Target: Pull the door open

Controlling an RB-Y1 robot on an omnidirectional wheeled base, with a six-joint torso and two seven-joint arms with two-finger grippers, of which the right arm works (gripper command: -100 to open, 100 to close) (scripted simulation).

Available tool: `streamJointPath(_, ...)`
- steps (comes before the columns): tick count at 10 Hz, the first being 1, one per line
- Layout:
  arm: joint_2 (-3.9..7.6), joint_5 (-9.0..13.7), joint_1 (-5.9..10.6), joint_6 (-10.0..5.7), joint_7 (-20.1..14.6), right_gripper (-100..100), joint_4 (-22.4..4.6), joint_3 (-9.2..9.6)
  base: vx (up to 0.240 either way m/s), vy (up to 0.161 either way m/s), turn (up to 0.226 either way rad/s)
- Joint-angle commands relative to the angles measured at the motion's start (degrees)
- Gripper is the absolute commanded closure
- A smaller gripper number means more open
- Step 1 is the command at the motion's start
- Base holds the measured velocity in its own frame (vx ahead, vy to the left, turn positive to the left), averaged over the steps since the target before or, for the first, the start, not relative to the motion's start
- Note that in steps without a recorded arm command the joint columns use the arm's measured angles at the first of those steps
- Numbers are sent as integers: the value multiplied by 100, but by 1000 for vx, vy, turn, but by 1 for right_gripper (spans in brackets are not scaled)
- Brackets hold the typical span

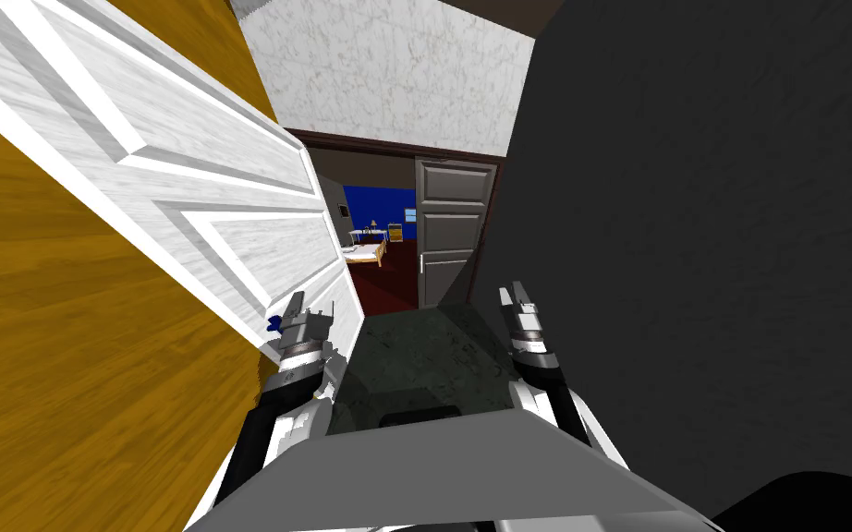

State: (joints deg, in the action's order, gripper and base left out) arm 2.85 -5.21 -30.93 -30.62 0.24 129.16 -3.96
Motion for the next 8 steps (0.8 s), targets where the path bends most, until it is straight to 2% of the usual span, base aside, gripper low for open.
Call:
streamJointPath(1, 35, 101, -13, -60, -159, -100, -130, 7, 77, 23, 171)
streamJointPath(8, 156, 565, -72, -340, -894, -100, -729, 42, 122, 9, 117)
